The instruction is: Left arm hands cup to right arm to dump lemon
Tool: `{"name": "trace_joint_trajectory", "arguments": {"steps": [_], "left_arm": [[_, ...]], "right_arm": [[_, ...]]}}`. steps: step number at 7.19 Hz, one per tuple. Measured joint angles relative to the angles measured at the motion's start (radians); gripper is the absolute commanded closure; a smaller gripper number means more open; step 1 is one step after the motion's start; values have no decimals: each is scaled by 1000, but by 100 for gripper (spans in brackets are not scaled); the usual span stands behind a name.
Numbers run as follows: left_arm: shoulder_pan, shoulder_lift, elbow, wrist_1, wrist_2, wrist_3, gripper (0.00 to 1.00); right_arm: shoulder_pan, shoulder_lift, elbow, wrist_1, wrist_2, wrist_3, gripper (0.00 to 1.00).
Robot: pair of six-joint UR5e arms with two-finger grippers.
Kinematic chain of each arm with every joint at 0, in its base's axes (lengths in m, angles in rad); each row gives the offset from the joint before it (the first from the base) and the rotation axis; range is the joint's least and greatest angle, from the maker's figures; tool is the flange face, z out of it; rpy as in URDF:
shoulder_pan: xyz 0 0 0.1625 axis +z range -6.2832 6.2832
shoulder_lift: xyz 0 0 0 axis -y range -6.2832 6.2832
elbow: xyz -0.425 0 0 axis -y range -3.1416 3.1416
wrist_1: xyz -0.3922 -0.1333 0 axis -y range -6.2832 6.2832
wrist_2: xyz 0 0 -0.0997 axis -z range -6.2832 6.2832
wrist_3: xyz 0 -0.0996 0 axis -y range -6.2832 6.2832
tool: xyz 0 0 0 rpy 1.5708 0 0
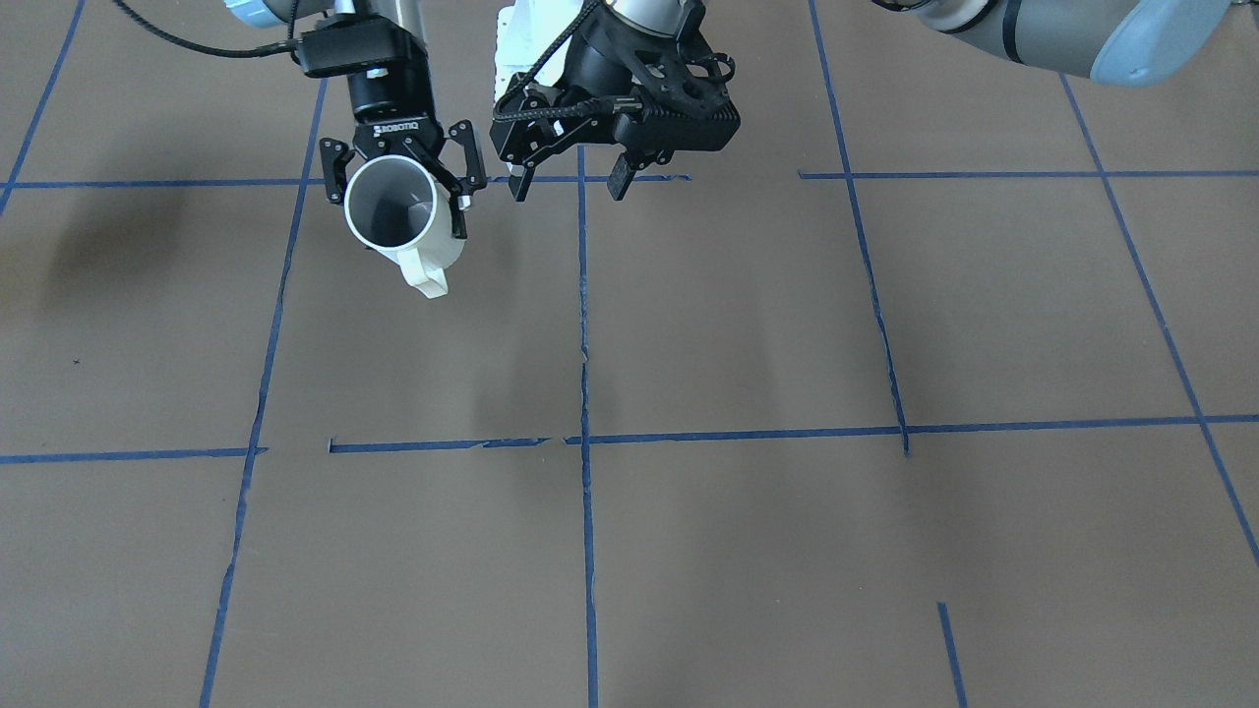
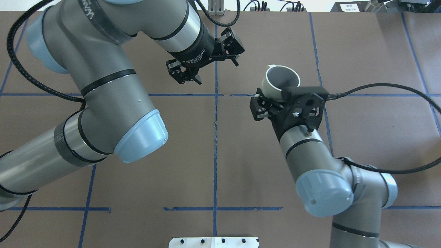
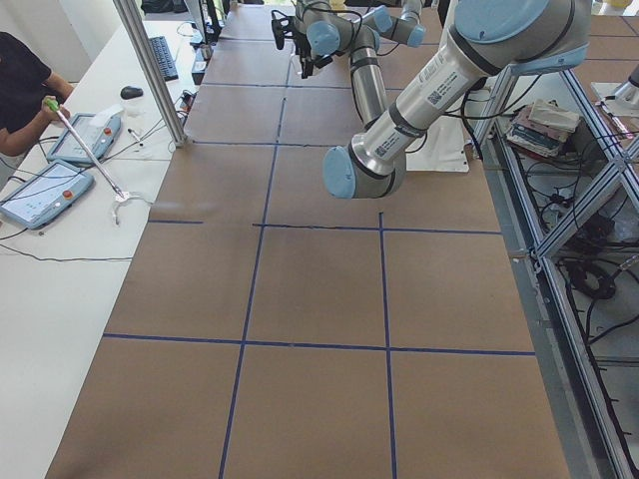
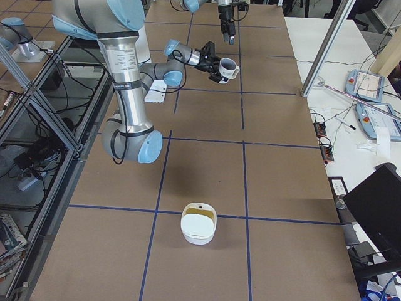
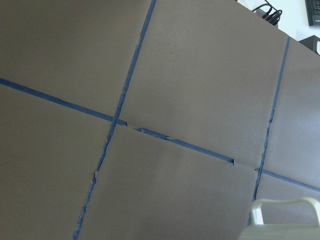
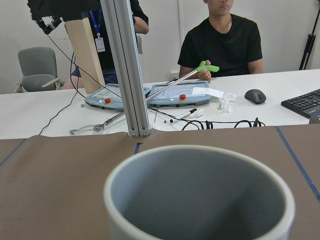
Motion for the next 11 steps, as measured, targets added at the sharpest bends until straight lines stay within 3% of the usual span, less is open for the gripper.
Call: {"name": "trace_joint_trajectory", "arguments": {"steps": [3,8,11], "left_arm": [[5,-21,37,10,-93,-8,5],[44,-56,115,35,-118,-4,22],[62,-54,116,37,-116,0,57]], "right_arm": [[-72,68,-101,-29,-157,-73,81],[-86,97,-136,-29,-219,-196,79],[-89,97,-136,-28,-231,-206,79]]}}
